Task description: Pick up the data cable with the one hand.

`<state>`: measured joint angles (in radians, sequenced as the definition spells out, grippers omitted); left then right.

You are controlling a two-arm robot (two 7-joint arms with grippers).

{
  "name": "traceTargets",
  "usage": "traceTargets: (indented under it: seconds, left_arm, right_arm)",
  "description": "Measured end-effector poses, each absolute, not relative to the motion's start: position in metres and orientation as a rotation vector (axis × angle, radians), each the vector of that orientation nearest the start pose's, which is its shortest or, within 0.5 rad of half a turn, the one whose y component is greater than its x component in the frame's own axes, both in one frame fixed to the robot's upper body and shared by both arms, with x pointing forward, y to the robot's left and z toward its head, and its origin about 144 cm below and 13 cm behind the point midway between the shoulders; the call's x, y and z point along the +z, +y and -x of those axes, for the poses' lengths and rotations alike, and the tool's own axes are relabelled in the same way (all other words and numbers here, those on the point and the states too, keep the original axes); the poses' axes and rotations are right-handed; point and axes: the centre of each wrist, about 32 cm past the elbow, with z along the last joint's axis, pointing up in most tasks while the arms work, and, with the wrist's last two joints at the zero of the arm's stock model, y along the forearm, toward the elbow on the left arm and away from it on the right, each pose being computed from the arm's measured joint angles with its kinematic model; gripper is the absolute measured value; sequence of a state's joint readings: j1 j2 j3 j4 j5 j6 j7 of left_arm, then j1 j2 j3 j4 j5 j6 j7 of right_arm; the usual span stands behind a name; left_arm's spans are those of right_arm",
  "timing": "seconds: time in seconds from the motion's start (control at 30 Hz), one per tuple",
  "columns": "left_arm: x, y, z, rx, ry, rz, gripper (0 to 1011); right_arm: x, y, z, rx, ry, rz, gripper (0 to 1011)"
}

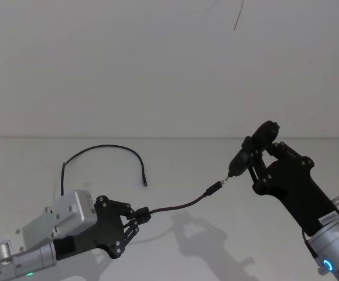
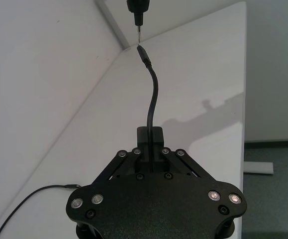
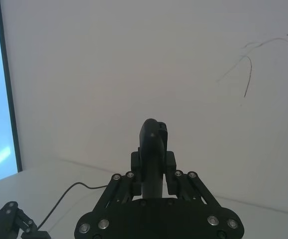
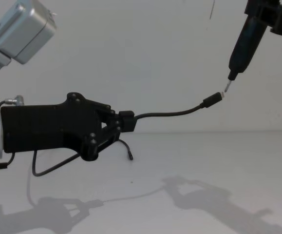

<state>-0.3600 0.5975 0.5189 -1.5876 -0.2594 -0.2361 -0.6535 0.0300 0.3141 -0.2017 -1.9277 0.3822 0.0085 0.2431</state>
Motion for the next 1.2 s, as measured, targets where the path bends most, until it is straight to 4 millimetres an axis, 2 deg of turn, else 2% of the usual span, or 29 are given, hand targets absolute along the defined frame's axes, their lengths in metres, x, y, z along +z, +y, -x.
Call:
traceTargets:
  seconds: [1.2]
  left_arm:
    - [1.2309,0.2571,-0.5152,0.435,-0.496,-0.153,48]
  right_arm:
    - [1.2472,-0.2234,-0.4455,-1.012,-0.146,-0.299,263]
